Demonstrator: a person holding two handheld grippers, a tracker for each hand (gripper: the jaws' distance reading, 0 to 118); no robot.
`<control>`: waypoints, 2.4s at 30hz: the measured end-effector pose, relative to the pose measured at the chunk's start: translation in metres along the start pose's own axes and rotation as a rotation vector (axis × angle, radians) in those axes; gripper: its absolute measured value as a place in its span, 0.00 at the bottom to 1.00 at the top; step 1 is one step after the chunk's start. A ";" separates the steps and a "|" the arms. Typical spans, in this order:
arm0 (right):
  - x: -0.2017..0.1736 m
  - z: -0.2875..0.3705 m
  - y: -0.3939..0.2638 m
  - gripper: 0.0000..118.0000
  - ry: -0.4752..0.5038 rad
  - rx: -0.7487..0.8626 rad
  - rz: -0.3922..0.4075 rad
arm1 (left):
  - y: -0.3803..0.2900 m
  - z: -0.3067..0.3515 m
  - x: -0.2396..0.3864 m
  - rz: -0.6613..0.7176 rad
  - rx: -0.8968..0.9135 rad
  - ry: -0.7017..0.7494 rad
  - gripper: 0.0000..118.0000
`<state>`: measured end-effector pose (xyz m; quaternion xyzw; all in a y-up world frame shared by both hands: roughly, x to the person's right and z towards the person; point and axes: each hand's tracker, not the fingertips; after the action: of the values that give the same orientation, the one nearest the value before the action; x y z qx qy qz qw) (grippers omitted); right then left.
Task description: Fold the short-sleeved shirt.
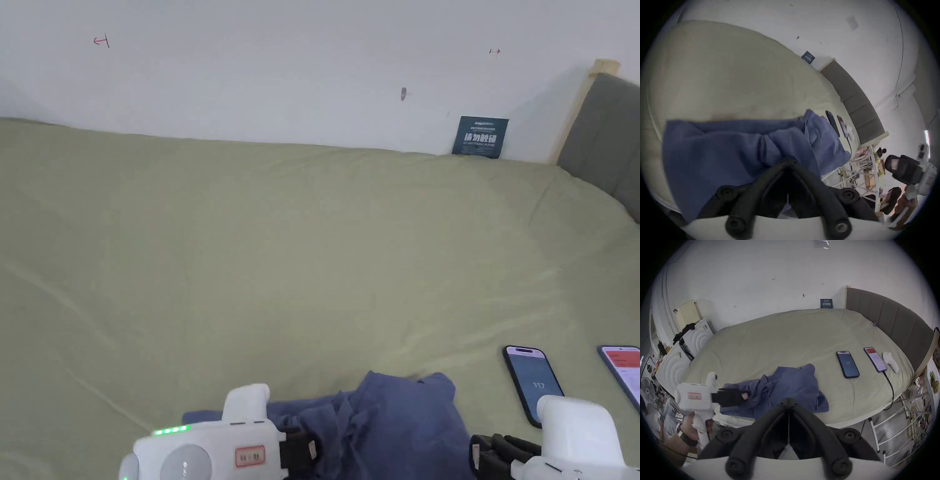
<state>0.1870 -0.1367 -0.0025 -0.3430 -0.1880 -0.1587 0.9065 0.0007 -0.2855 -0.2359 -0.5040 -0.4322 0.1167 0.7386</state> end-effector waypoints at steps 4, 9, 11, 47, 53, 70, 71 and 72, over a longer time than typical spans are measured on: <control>0.000 0.003 0.000 0.02 0.002 0.005 0.004 | -0.015 -0.010 0.022 -0.082 -0.011 -0.084 0.00; -0.003 0.001 0.000 0.02 0.003 0.002 0.002 | -0.031 -0.027 0.033 -0.119 -0.057 -0.139 0.00; -0.004 0.000 -0.001 0.02 0.004 -0.001 0.004 | -0.034 -0.033 0.032 -0.116 -0.092 -0.153 0.00; -0.005 -0.015 0.013 0.02 0.092 -0.021 -0.037 | -0.011 0.054 -0.130 0.450 0.059 -0.300 0.08; -0.015 -0.016 0.009 0.02 0.106 -0.033 -0.010 | 0.003 0.100 -0.116 0.272 0.069 -0.154 0.08; -0.042 -0.028 0.015 0.02 0.146 -0.056 0.050 | 0.079 0.248 -0.078 -0.156 0.114 0.703 0.08; -0.043 -0.028 0.015 0.02 0.148 -0.058 0.051 | 0.076 0.239 -0.073 -0.144 0.097 0.712 0.08; -0.044 -0.028 0.014 0.02 0.148 -0.061 0.055 | 0.073 0.228 -0.067 -0.138 0.094 0.718 0.08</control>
<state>0.1606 -0.1386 -0.0500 -0.3628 -0.1061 -0.1646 0.9111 -0.1920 -0.1456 -0.3057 -0.4482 -0.1727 -0.0979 0.8716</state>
